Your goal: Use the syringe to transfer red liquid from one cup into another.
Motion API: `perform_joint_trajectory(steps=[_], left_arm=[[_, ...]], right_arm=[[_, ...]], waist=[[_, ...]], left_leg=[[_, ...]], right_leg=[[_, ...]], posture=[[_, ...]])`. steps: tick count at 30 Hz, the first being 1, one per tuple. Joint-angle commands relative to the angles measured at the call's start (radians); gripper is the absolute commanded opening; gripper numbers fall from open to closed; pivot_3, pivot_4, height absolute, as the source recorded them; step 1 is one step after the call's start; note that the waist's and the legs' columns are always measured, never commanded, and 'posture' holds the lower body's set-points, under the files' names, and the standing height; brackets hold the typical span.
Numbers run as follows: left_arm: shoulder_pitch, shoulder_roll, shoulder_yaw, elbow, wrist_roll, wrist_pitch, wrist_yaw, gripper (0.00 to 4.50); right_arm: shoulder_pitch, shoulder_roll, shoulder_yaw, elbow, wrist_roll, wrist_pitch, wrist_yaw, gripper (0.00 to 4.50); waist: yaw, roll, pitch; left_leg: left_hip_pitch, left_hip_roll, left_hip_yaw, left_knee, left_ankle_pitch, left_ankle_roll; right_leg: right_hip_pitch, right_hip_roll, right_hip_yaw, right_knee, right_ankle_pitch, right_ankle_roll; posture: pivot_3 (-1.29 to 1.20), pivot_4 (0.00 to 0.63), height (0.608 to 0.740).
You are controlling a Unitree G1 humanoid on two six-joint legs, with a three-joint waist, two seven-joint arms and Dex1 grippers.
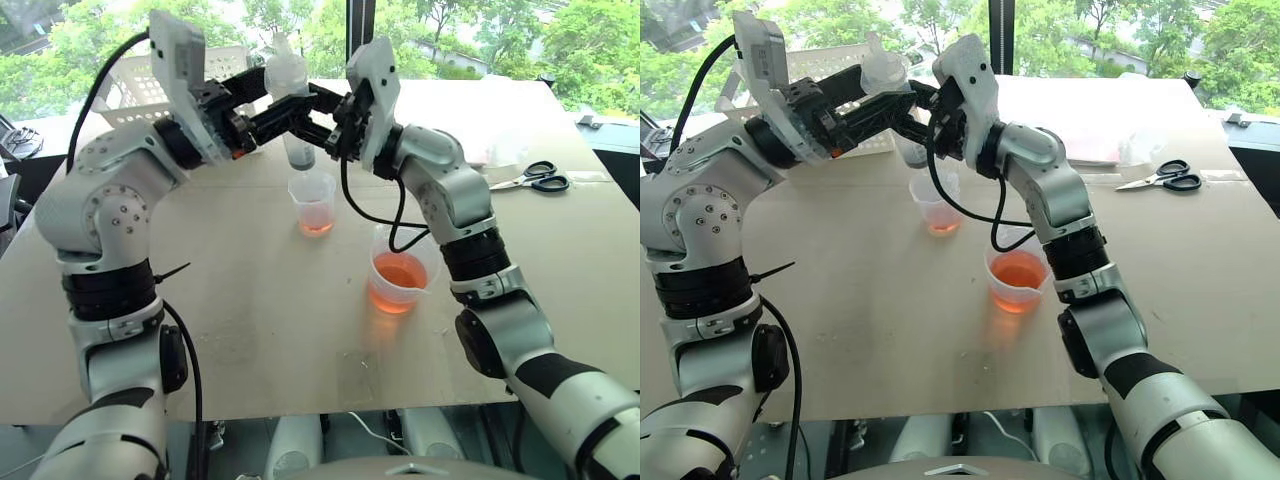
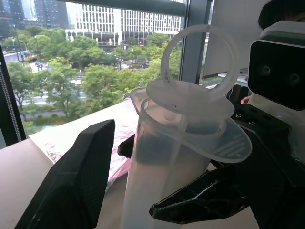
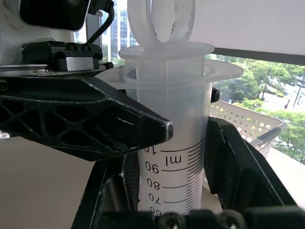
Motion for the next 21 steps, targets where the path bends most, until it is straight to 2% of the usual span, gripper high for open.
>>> perform_joint_trajectory(steps=[1,4,9,14,16,19,21], left_arm=[[-0.01,0.022,0.077,-0.065,-0.122,0.059,0.007,3.71],[0.025,0.035,0.106,-0.082,-0.17,0.09,0.032,3.71],[0.092,0.039,0.125,-0.131,-0.23,0.114,0.076,3.71],[0.221,0.071,0.155,-0.254,-0.35,0.176,0.097,3.71],[0.296,0.096,0.162,-0.322,-0.403,0.19,0.092,3.71],[0.398,0.135,0.172,-0.402,-0.463,0.195,0.074,3.71],[0.482,0.177,0.182,-0.453,-0.49,0.197,0.033,3.71]], right_arm=[[-0.003,-0.131,-0.139,-0.132,0.101,0.155,-0.018,1.44],[0.005,-0.328,-0.236,-0.207,0.171,0.329,-0.003,1.44],[0.012,-0.549,-0.315,-0.279,0.239,0.533,-0.023,1.44],[0.019,-0.95,-0.141,-0.303,0.295,1.031,0.086,1.44],[0.078,-1.065,-0.082,-0.297,0.32,1.109,0.137,1.44],[0.186,-1.146,-0.019,-0.302,0.335,1.126,0.185,1.44],[0.256,-1.133,0.004,-0.28,0.328,1.135,0.173,1.44]], waist=[[0.009,0.0,0.0],[0.025,0.0,0.0],[0.016,0.0,0.0],[0.017,0.001,0.001],[0.017,0.001,0.0],[0.015,0.0,0.0],[0.014,0.0,0.0]], left_leg=[[0.0,0.0,0.0,0.0,0.0,0.0],[0.0,0.0,-0.001,0.0,0.0,0.0],[0.001,-0.001,0.0,0.0,-0.002,0.004],[0.003,0.0,0.001,-0.001,-0.002,0.004],[0.003,0.0,0.002,-0.002,-0.002,0.004],[0.003,0.0,0.006,-0.001,-0.003,0.005],[0.005,0.0,0.008,-0.001,-0.003,0.005]], right_leg=[[0.0,0.0,0.0,0.0,0.0,0.0],[0.001,-0.002,-0.001,-0.001,0.0,0.0],[0.002,-0.001,0.0,-0.006,0.0,0.0],[0.002,0.001,0.001,-0.004,-0.001,-0.001],[0.002,0.0,0.002,-0.006,-0.001,-0.001],[0.002,0.0,0.005,-0.007,-0.001,-0.001],[0.002,0.0,0.008,-0.008,-0.001,0.0]], posture=[[0.0,0.15,0.74],[0.0,0.15,0.74],[0.0,0.15,0.74],[0.0,0.15,0.74],[0.0,0.15,0.74],[0.0,0.15,0.74],[0.0,0.15,0.74]])
